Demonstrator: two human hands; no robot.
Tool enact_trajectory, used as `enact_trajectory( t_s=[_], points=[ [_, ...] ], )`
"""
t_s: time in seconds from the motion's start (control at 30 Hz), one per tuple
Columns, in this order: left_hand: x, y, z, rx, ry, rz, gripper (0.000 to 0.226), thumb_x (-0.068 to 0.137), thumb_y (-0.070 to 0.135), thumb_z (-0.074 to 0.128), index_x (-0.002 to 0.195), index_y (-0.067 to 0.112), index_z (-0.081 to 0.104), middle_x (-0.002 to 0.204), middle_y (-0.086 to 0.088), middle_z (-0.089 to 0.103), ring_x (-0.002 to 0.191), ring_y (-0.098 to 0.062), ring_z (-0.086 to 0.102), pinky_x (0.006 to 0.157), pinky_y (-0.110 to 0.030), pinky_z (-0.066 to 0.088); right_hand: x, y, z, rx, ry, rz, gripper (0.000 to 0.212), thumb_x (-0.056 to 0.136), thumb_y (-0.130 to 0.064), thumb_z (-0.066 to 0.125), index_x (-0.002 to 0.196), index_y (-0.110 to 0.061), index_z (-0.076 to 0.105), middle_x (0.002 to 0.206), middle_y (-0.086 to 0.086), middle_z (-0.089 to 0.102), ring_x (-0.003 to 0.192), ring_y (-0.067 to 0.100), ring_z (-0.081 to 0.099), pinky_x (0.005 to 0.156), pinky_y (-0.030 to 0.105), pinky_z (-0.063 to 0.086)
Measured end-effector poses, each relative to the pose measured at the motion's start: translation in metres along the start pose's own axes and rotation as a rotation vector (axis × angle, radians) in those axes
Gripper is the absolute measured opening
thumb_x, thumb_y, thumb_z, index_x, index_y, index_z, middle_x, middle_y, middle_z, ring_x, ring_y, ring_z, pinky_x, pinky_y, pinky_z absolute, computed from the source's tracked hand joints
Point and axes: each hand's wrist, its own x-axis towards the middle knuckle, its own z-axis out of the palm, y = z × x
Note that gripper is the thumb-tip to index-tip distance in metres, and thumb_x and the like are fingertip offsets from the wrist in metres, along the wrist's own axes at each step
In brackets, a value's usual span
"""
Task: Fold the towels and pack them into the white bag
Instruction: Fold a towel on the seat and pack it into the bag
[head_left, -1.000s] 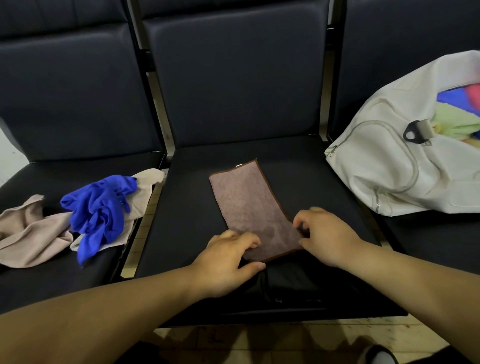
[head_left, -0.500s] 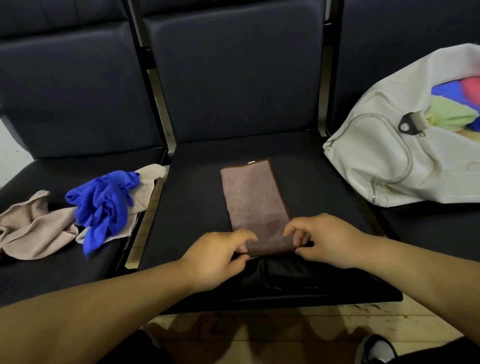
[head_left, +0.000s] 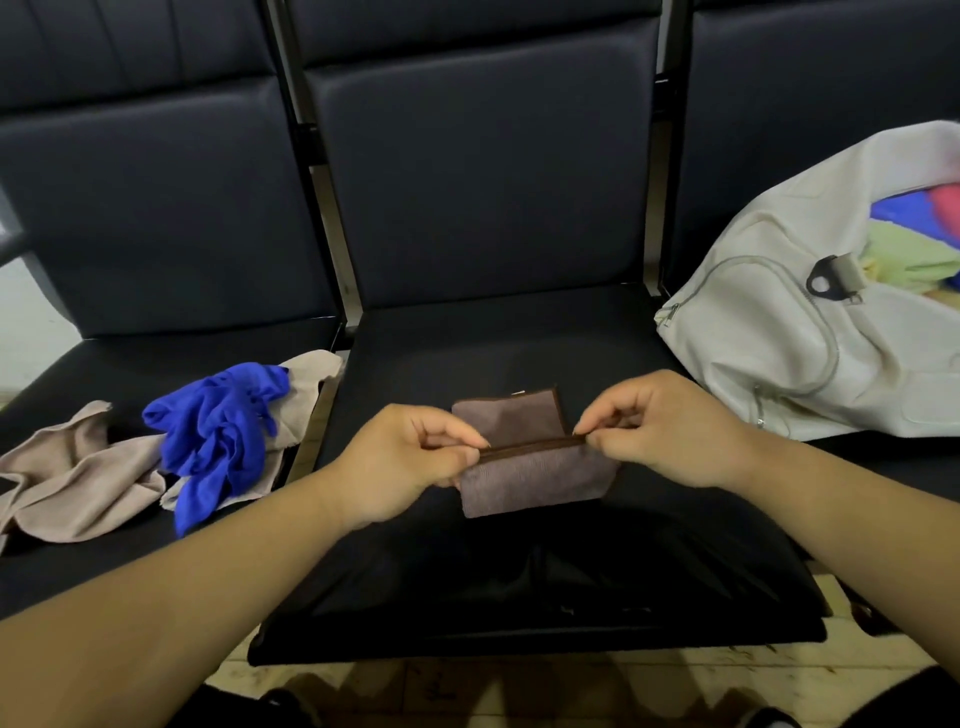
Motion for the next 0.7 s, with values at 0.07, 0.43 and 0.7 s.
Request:
enact_trajectory(
  t_s=[0.07,0.43,0.7],
  points=[
    [0.015,-0.002,-0.005,0.04,0.086,0.024,0.017,0.093,0.0,0.068,0.095,0.014,0.078,0.081,-0.015,0.073,0.072,-0.016,0.068,0.082,-0.04,0.06,0.016,0.0,0.0,-0.004,0.032,0.003,0.024,0.085,-0.009,0.075,0.084,-0.033,0.079,0.079,-0.013,0.075,0.075,0.006,0.07,0.072,0.018,0.056],
    [0.104,-0.036,-0.014,0.22,0.338,-0.083,0.012,0.097,0.018,0.065,0.096,0.03,0.068,0.076,0.003,0.074,0.07,-0.01,0.069,0.077,-0.03,0.057,0.115,0.04,0.034,-0.058,0.18,0.183,0.018,0.091,-0.017,0.069,0.089,-0.034,0.075,0.087,-0.018,0.072,0.085,-0.001,0.067,0.078,0.02,0.053],
    [0.103,-0.059,-0.003,0.493,0.368,0.05,0.024,0.097,0.03,0.062,0.121,0.029,0.059,0.117,0.009,0.052,0.107,-0.008,0.056,0.096,-0.024,0.045,0.129,0.082,0.068,-0.2,0.29,0.25,0.01,0.093,-0.024,0.069,0.098,-0.032,0.072,0.092,-0.017,0.068,0.092,0.005,0.065,0.077,0.022,0.049]
  ],
)
